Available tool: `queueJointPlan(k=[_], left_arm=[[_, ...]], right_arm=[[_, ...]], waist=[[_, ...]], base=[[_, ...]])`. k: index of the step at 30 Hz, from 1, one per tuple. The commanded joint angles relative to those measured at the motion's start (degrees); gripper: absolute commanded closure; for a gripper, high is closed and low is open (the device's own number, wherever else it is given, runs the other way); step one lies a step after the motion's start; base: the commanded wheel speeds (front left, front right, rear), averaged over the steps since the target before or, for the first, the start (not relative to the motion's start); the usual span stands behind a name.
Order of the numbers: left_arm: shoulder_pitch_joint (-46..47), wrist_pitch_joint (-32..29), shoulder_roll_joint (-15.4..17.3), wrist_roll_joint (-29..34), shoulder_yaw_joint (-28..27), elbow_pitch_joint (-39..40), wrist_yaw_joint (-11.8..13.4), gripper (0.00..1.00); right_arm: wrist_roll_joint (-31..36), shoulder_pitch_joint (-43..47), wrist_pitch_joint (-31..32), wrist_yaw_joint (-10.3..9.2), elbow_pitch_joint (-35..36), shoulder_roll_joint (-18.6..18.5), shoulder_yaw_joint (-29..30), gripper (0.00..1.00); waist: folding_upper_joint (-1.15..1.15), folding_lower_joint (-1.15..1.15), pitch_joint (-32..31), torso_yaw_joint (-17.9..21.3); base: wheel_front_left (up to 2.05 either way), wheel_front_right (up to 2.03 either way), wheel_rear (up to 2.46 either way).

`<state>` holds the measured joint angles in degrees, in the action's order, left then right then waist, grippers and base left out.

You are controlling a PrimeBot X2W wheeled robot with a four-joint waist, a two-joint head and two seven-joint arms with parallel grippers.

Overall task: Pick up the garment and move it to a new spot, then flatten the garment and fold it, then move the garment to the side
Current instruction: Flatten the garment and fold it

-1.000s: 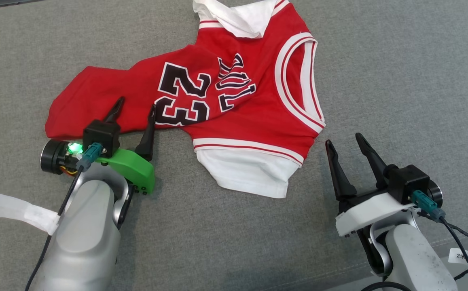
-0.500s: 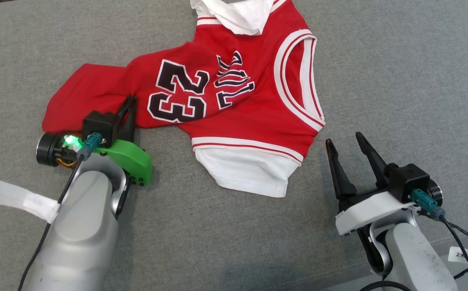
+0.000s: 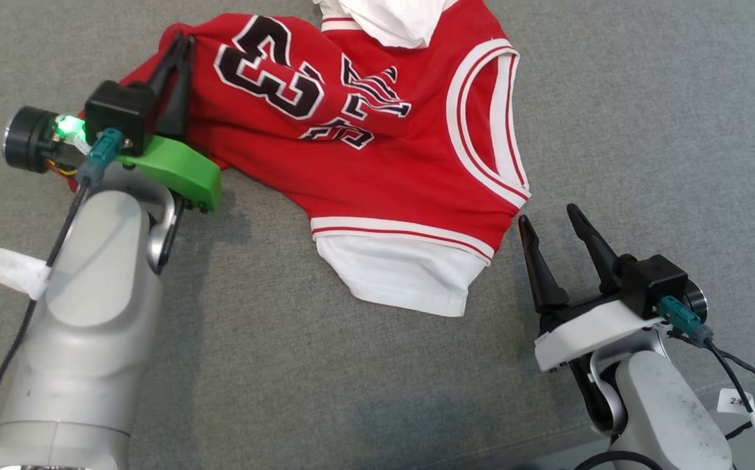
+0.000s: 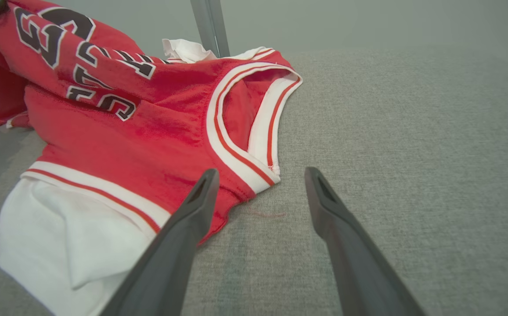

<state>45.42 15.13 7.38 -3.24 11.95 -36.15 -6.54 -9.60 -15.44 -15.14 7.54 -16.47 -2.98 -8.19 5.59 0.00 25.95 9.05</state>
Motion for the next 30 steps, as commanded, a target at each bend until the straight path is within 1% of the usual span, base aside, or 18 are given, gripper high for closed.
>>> queueJointPlan(k=[1,5,6,7,8,11,16,22,24,27,30], left_arm=[[2.70,0.02,1.18,0.79,-0.17,-2.40,0.55,1.00],[8.10,0.02,2.56,1.87,-0.18,-8.52,1.67,1.00],[8.81,0.02,2.81,1.99,-0.26,-10.01,2.09,0.76],[9.61,0.02,2.94,1.98,-0.45,-11.07,2.60,0.20],[10.35,0.02,3.10,1.98,-0.78,-11.82,3.43,0.00],[10.85,0.02,2.72,0.88,-2.24,-10.40,5.23,0.00],[6.84,0.02,1.36,-0.73,-3.58,-5.98,5.57,0.00],[-0.62,0.02,-0.96,-2.50,-5.20,0.40,4.76,0.00],[-3.82,0.02,-1.64,-3.10,-5.51,1.82,4.14,0.00],[-8.27,0.02,-2.62,-3.72,-5.69,3.37,3.48,0.00],[-11.82,0.02,-3.60,-4.23,-5.29,3.18,3.04,0.00]], right_arm=[[-0.34,-0.98,0.01,-0.10,-0.31,-0.17,-0.45,0.00],[-0.77,-1.99,0.01,-0.10,-0.65,-0.11,-0.77,0.00],[-0.87,-2.10,0.01,-0.10,-0.81,-0.11,-0.65,0.00],[-0.90,-2.12,0.01,-0.10,-0.93,-0.09,-0.59,0.00],[-0.93,-2.08,0.01,-0.10,-1.04,-0.06,-0.43,0.00],[-0.98,-1.80,0.01,-0.10,-1.31,-0.03,0.25,0.00],[-0.59,-1.04,0.01,-0.10,-1.33,0.01,1.07,0.00],[-0.19,-0.44,0.01,-0.10,-1.50,-0.07,1.00,0.00],[0.08,-0.19,0.01,-0.10,-1.56,-0.06,0.92,0.00],[0.14,0.05,0.01,-0.10,-1.85,-0.13,0.84,0.00],[0.08,0.03,0.01,-0.10,-2.01,-0.34,0.63,0.00]], waist=[[-0.01,0.00,2.05,1.86],[-0.01,0.00,4.19,3.90],[-0.01,0.00,4.48,4.21],[-0.01,0.00,4.69,4.46],[-0.01,0.00,4.80,4.59],[-0.01,0.00,4.62,4.53],[-0.01,0.00,3.27,2.97],[-0.01,0.00,0.69,-0.14],[-0.01,0.00,-0.18,-0.90],[-0.01,0.00,-1.11,-1.51],[-0.01,0.00,-1.41,-1.60]], base=[[0.00,0.00,0.00],[0.00,0.00,0.00],[0.00,0.00,0.00],[0.00,0.00,0.00],[0.00,0.00,0.00],[0.00,0.00,0.00],[0.00,0.00,0.00],[0.00,0.00,0.00],[0.00,0.00,0.00],[0.00,0.00,0.00],[0.00,0.00,0.00]])
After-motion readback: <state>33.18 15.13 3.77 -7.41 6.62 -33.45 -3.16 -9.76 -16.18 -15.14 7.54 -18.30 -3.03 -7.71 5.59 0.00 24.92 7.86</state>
